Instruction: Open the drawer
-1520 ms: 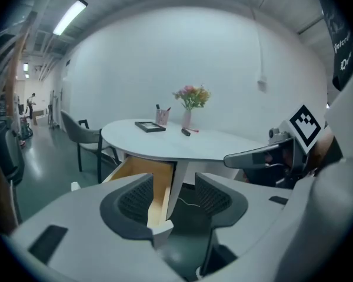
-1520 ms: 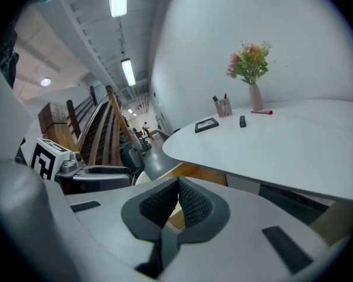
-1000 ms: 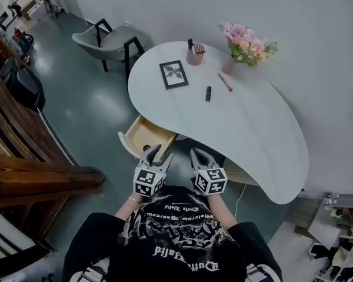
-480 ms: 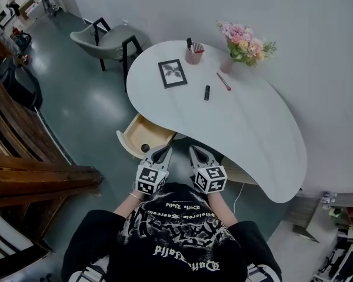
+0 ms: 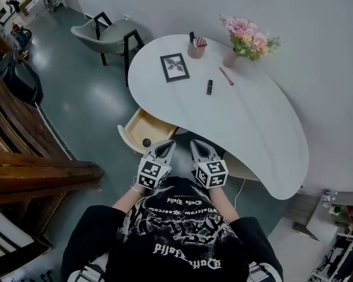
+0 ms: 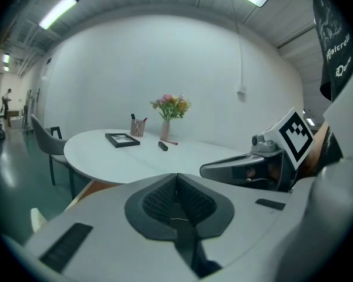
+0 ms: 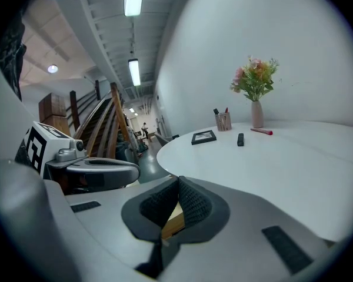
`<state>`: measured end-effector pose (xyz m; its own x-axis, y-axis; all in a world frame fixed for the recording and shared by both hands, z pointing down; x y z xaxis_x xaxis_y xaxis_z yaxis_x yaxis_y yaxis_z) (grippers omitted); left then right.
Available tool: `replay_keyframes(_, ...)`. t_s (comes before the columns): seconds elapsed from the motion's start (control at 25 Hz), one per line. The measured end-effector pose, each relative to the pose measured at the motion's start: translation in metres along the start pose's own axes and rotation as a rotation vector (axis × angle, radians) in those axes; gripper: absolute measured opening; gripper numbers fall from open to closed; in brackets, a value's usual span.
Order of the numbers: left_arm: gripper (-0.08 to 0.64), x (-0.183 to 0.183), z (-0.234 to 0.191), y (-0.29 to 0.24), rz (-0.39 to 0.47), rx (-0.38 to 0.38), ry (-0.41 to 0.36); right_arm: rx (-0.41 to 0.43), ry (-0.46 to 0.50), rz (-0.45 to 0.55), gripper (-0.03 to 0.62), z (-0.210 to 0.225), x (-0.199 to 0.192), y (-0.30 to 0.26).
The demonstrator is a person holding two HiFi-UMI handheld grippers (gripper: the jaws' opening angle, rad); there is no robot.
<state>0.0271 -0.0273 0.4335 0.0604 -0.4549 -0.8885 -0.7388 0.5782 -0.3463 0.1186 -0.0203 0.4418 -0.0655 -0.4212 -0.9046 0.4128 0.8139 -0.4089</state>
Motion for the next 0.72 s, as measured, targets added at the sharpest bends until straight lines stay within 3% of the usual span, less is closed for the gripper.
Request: replay_keyframes(0.72, 0.025, 0.006, -0.014, -0.008, 0.004, 0.02, 0.027, 0.01, 0.113, -0.087, 0.026, 0.001, -0.007, -0.012)
Point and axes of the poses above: the fingertips, and each gripper's own axes: y backward along the fingers, z to its right, x out of its top, the point moved 2 cm from there along y, backward along the fingers, and after that the axes turned 8 degrees about y, right-handed, at the moved point
